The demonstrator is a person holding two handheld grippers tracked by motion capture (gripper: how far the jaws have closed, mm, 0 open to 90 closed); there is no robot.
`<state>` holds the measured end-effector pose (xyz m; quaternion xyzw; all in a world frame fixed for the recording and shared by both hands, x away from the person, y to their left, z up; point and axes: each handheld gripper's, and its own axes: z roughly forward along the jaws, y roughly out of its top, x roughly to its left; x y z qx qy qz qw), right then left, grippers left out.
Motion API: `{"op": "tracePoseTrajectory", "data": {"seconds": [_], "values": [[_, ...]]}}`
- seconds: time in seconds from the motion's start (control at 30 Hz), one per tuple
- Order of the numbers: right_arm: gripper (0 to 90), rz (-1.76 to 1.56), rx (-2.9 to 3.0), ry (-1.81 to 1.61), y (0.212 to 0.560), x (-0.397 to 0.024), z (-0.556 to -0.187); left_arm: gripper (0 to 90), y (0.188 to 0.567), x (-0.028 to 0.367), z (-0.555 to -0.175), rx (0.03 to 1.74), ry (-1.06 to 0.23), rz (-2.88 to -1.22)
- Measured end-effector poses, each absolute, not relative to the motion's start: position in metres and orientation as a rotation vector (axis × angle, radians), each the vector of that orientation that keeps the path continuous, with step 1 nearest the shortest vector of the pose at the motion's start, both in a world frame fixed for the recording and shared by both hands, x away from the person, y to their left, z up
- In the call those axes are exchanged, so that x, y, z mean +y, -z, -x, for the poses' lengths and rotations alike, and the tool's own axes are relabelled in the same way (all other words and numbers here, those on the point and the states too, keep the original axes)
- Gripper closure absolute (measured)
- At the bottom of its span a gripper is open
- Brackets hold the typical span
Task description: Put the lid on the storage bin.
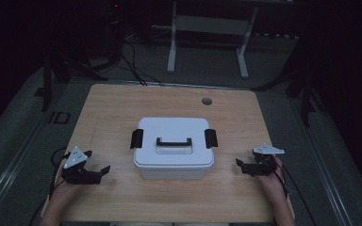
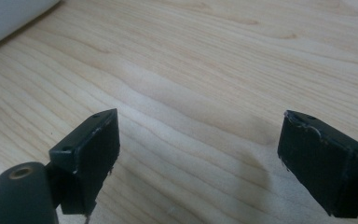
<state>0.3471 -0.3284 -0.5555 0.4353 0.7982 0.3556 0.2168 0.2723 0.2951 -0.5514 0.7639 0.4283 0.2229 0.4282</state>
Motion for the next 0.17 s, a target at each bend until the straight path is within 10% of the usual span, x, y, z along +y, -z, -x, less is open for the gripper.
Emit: {"op": "tracePoseTrajectory", "data": {"seconds": [0.17], "values": [[12.6,-1.217,2.204,-0.996,0.5556,-0.3280,-0.3480,2.5,0.5523,0.2940,-0.2715,1.069,-0.562,-1.916]]}}
